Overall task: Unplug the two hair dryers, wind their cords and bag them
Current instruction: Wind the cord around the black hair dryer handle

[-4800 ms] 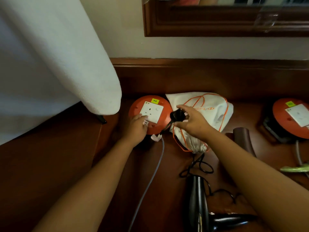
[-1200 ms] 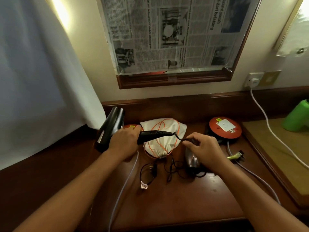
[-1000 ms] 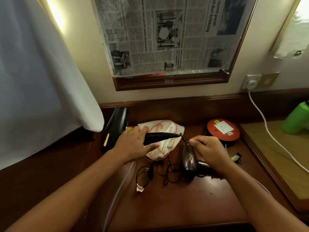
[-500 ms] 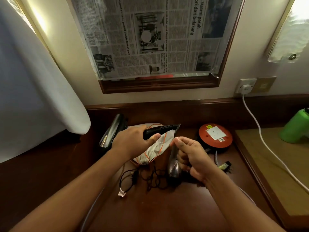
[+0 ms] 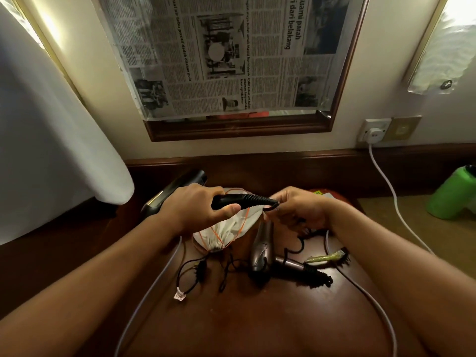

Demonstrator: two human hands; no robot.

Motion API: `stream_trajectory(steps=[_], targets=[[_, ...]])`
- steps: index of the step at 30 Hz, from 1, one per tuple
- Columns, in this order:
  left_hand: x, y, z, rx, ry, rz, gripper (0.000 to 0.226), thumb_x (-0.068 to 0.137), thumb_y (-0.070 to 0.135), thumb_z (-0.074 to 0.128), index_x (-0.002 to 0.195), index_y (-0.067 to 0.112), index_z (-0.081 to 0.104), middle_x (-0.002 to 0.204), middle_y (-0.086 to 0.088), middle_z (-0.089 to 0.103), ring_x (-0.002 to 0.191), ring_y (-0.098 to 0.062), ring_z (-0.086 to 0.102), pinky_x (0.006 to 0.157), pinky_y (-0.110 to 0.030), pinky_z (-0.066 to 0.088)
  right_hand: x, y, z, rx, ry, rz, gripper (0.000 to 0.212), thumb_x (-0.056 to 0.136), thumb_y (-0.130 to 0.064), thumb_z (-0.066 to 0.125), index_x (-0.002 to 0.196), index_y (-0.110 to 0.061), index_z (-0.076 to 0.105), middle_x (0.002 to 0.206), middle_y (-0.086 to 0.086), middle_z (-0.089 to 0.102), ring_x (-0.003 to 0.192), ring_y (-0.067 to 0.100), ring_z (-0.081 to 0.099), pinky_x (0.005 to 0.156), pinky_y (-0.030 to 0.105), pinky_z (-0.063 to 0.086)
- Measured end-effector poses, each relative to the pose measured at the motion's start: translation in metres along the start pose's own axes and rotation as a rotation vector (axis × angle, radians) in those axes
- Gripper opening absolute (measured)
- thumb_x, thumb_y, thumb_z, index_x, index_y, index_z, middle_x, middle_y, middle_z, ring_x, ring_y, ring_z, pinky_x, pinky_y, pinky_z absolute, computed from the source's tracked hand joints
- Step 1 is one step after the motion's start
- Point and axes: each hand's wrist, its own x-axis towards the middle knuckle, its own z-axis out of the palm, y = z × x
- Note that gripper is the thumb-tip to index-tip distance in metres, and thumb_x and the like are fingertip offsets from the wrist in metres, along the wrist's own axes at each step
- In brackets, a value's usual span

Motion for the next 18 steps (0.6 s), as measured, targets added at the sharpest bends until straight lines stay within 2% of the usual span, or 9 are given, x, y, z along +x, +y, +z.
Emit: stream_trajectory(steps=[3, 7, 8, 10, 11, 12, 15, 18], targets=[[0.006, -0.002, -0.007, 0.035, -0.019, 0.046, 0.060, 0.071, 0.089, 0.014, 0.086, 0.041, 0.047, 0.071, 0.009, 0.059, 0.065, -0.005, 0.057, 0.061, -0.029, 0.050, -0.001, -0.023, -0.011, -0.181, 0.052, 0.012, 0.020, 0.090, -0.012, 0.059, 0.077, -0.015, 0.073, 0.058, 0.007, 0.035, 0.042, 0.012, 0.028, 0.039, 0.019, 0.021], [0.014, -0.004, -0.020, 0.116, -0.073, 0.069, 0.057, 0.074, 0.084, 0.021, 0.088, 0.035, 0.047, 0.068, 0.010, 0.054, 0.062, -0.002, 0.051, 0.055, -0.023, 0.039, -0.002, -0.052, -0.013, -0.392, 0.171, -0.064, 0.012, 0.087, -0.015, 0.065, 0.084, -0.007, 0.074, 0.057, 0.005, 0.053, 0.042, 0.008, 0.039, 0.038, 0.018, 0.031], [0.016, -0.005, -0.022, 0.149, -0.073, 0.070, 0.059, 0.075, 0.083, 0.023, 0.092, 0.033, 0.050, 0.066, 0.011, 0.052, 0.060, -0.001, 0.048, 0.052, -0.023, 0.035, -0.001, -0.057, -0.013, -0.440, 0.194, -0.079, 0.011, 0.086, -0.016, 0.067, 0.083, -0.009, 0.075, 0.061, 0.009, 0.057, 0.045, 0.010, 0.043, 0.041, 0.019, 0.036], [0.020, -0.009, -0.025, 0.206, -0.070, 0.066, 0.070, 0.075, 0.084, 0.024, 0.103, 0.029, 0.057, 0.064, 0.011, 0.049, 0.057, -0.001, 0.046, 0.050, -0.023, 0.031, 0.005, -0.063, -0.015, -0.538, 0.244, -0.104, 0.009, 0.083, -0.022, 0.071, 0.080, -0.015, 0.076, 0.076, 0.018, 0.068, 0.060, 0.022, 0.056, 0.056, 0.035, 0.049], [0.023, -0.012, -0.026, 0.225, -0.072, 0.063, 0.075, 0.074, 0.085, 0.023, 0.106, 0.028, 0.059, 0.064, 0.011, 0.051, 0.058, -0.002, 0.048, 0.049, -0.023, 0.031, 0.008, -0.066, -0.015, -0.583, 0.281, -0.116, 0.008, 0.082, -0.023, 0.072, 0.080, -0.017, 0.077, 0.082, 0.017, 0.071, 0.069, 0.026, 0.061, 0.066, 0.041, 0.053], [0.025, -0.015, -0.026, 0.237, -0.076, 0.061, 0.078, 0.073, 0.085, 0.021, 0.108, 0.028, 0.059, 0.066, 0.010, 0.053, 0.059, -0.004, 0.051, 0.049, -0.023, 0.032, 0.010, -0.069, -0.015, -0.624, 0.319, -0.126, 0.007, 0.081, -0.023, 0.073, 0.080, -0.018, 0.077, 0.084, 0.013, 0.073, 0.075, 0.027, 0.065, 0.073, 0.042, 0.054], [0.031, -0.025, -0.028, 0.255, -0.091, 0.041, 0.084, 0.070, 0.088, 0.016, 0.109, 0.028, 0.059, 0.068, 0.009, 0.056, 0.060, -0.005, 0.054, 0.051, -0.023, 0.036, 0.016, -0.078, -0.012, -0.737, 0.411, -0.161, 0.008, 0.082, -0.024, 0.072, 0.080, -0.019, 0.077, 0.078, -0.001, 0.073, 0.077, 0.015, 0.067, 0.071, 0.030, 0.053], [0.033, -0.031, -0.027, 0.251, -0.118, -0.012, 0.079, 0.068, 0.090, 0.014, 0.097, 0.029, 0.056, 0.065, 0.009, 0.053, 0.058, -0.005, 0.052, 0.052, -0.025, 0.039, 0.023, -0.083, -0.006, -0.797, 0.515, -0.198, 0.010, 0.082, -0.024, 0.071, 0.077, -0.018, 0.076, 0.069, -0.007, 0.068, 0.063, 0.003, 0.060, 0.057, 0.018, 0.044]])
